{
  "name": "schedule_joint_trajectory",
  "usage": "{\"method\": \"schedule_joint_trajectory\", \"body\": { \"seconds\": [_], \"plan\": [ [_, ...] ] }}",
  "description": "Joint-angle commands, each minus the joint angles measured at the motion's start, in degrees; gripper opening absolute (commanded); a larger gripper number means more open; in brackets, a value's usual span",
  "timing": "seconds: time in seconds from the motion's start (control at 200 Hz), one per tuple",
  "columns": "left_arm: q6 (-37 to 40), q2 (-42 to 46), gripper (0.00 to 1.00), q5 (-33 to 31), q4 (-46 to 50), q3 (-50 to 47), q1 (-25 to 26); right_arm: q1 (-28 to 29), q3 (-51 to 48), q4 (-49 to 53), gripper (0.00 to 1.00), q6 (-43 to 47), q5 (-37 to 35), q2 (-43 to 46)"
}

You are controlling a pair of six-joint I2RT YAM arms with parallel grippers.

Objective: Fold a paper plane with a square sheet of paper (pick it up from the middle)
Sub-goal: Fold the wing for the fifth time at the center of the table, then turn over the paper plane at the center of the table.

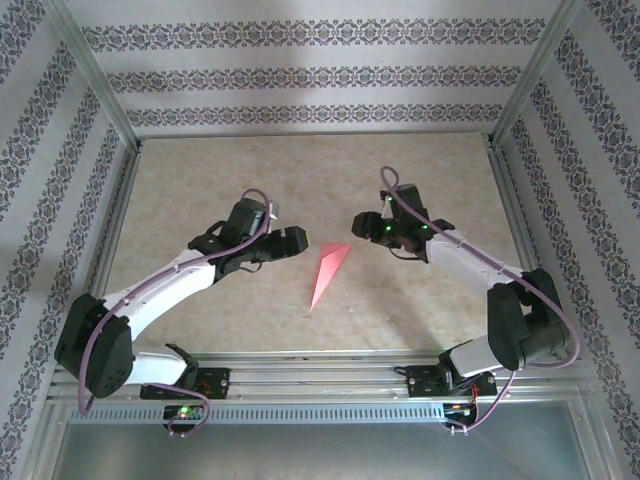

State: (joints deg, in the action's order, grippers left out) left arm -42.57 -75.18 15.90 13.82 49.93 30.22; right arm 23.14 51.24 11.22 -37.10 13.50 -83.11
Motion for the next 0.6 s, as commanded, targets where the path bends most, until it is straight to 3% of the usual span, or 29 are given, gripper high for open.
{"method": "schedule_joint_trajectory", "body": {
  "seconds": [0.0,0.165,0.26,0.595],
  "plan": [
    [2.3,2.5,0.9,-6.7,3.9,-2.9,-2.3,6.8,1.0,8.9,0.56,-5.1,-12.5,0.4],
    [3.4,5.2,1.0,-11.0,4.8,-6.0,-5.5,15.9,5.3,13.1,0.6,-11.3,-21.4,-5.2],
    [3.0,6.4,1.0,-10.9,4.6,-7.9,-7.6,19.1,9.3,16.0,0.62,-14.0,-24.4,-9.7],
    [3.3,7.7,1.0,-8.7,3.7,-11.3,-10.4,23.1,20.9,22.8,0.6,-18.9,-26.4,-23.2]
  ]
}}
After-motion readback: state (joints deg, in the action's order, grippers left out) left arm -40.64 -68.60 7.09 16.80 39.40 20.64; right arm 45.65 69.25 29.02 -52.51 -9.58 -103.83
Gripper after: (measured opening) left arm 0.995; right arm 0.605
